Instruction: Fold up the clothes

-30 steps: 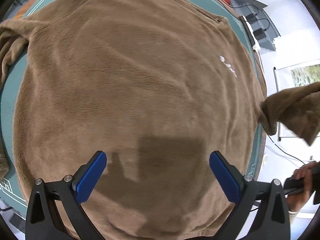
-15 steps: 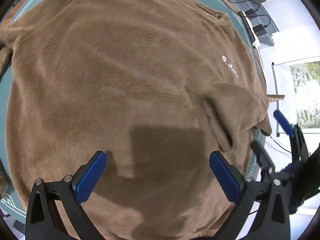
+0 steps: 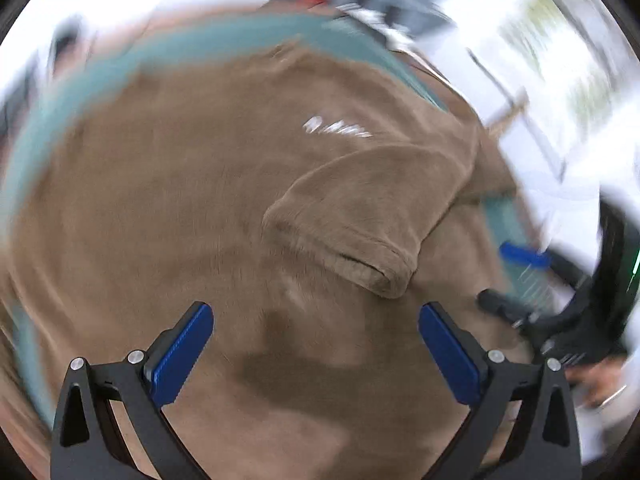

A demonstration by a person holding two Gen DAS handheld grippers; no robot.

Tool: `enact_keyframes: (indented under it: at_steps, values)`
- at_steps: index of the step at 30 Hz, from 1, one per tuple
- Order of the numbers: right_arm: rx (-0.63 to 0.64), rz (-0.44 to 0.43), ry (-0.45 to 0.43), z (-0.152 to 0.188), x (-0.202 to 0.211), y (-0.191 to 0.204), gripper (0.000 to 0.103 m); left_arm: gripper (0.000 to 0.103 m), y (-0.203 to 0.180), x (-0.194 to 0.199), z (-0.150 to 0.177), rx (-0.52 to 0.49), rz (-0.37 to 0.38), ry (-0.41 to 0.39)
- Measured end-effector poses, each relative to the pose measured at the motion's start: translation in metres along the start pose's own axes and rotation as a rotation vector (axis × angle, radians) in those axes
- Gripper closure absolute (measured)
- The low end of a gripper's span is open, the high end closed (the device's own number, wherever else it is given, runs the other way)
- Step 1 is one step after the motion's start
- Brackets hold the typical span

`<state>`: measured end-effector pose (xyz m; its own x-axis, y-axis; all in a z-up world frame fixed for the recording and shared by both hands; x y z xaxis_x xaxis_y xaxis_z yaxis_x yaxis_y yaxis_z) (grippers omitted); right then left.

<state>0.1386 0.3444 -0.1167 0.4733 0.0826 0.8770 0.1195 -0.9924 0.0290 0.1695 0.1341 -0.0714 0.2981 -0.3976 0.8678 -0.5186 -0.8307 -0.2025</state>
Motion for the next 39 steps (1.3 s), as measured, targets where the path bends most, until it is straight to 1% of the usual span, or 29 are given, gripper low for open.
enact_keyframes:
  at_steps: [3, 5, 6, 8, 10, 11, 12, 14, 17, 18, 19, 20, 21, 22, 23, 24, 26, 28, 31, 35, 38, 39]
  values:
    - [0.000, -0.009, 0.028, 0.019, -0.006, 0.000, 0.012, 0.000, -0.039, -0.025, -0.001, -0.355, -0.180, -0.003]
    - [-0.008, -0.023, 0.034, 0.027, -0.007, -0.001, 0.012, 0.000, -0.054, -0.042, 0.001, -0.540, -0.251, 0.011]
    - [-0.013, -0.026, 0.031, 0.029, -0.008, -0.002, 0.012, 0.000, -0.057, -0.048, 0.002, -0.601, -0.274, 0.019]
    - [-0.026, -0.031, 0.021, 0.031, -0.009, -0.004, 0.012, 0.000, -0.060, -0.062, 0.001, -0.671, -0.293, 0.044]
    - [-0.037, -0.035, 0.014, 0.032, -0.009, -0.005, 0.012, 0.000, -0.059, -0.078, -0.006, -0.693, -0.296, 0.064]
    - [-0.040, -0.034, 0.010, 0.032, -0.009, -0.006, 0.012, 0.000, -0.057, -0.086, -0.010, -0.688, -0.297, 0.073]
    - [-0.038, -0.030, 0.006, 0.033, -0.009, -0.005, 0.012, 0.000, -0.055, -0.094, -0.015, -0.675, -0.293, 0.083]
    - [-0.027, -0.016, -0.002, 0.035, -0.009, -0.002, 0.012, 0.000, -0.050, -0.100, -0.026, -0.624, -0.254, 0.098]
    - [-0.002, 0.007, -0.016, 0.037, -0.009, 0.002, 0.012, 0.000, -0.037, -0.107, -0.043, -0.505, -0.158, 0.135]
    - [0.005, 0.014, -0.022, 0.038, -0.010, 0.003, 0.011, 0.004, -0.033, -0.110, -0.047, -0.466, -0.128, 0.144]
    - [0.010, 0.018, -0.026, 0.039, -0.010, 0.004, 0.008, 0.019, -0.028, -0.112, -0.051, -0.421, -0.097, 0.152]
    - [0.019, 0.019, -0.028, 0.039, -0.010, 0.006, 0.005, 0.031, -0.021, -0.113, -0.056, -0.368, -0.061, 0.163]
    - [0.029, 0.021, -0.029, 0.039, -0.011, 0.009, 0.001, 0.045, -0.015, -0.113, -0.062, -0.315, -0.024, 0.169]
    - [0.039, 0.022, -0.031, 0.040, -0.012, 0.011, 0.001, 0.050, -0.009, -0.111, -0.068, -0.265, 0.014, 0.164]
    - [0.058, 0.043, -0.033, 0.040, -0.013, 0.015, 0.001, 0.069, -0.004, -0.108, -0.075, -0.218, 0.052, 0.157]
    - [0.074, 0.060, -0.035, 0.041, -0.014, 0.017, 0.001, 0.080, 0.001, -0.105, -0.081, -0.173, 0.091, 0.153]
    - [0.115, 0.100, -0.038, 0.042, -0.015, 0.023, 0.001, 0.081, 0.011, -0.097, -0.096, -0.099, 0.135, 0.127]
    - [0.137, 0.128, -0.043, 0.044, -0.017, 0.027, 0.000, 0.083, 0.018, -0.091, -0.107, -0.061, 0.167, 0.112]
    - [0.131, 0.138, -0.048, 0.044, -0.017, 0.027, 0.000, 0.083, 0.032, -0.076, -0.126, 0.032, 0.231, 0.075]
    - [0.129, 0.153, -0.054, 0.047, -0.017, 0.027, 0.000, 0.083, 0.045, -0.039, -0.146, 0.146, 0.326, -0.014]
    - [0.129, 0.160, -0.056, 0.047, -0.018, 0.028, 0.000, 0.083, 0.059, -0.009, -0.164, 0.240, 0.420, -0.095]
    - [0.129, 0.161, -0.056, 0.046, -0.019, 0.029, 0.000, 0.083, 0.068, -0.002, -0.166, 0.270, 0.432, -0.111]
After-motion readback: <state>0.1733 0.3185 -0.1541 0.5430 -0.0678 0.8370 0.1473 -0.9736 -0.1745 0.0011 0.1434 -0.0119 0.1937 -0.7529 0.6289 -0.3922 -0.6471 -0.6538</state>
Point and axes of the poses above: each gripper's, at about its wrist camera, not at the fingertips, and x roughly against the way its jaws point, y to its left, z to its underside, the point moved 3 cm from there along -x, roughly the way its jaws point, and after that the axes turned 12 degrees about z, right-handed, at the moved point
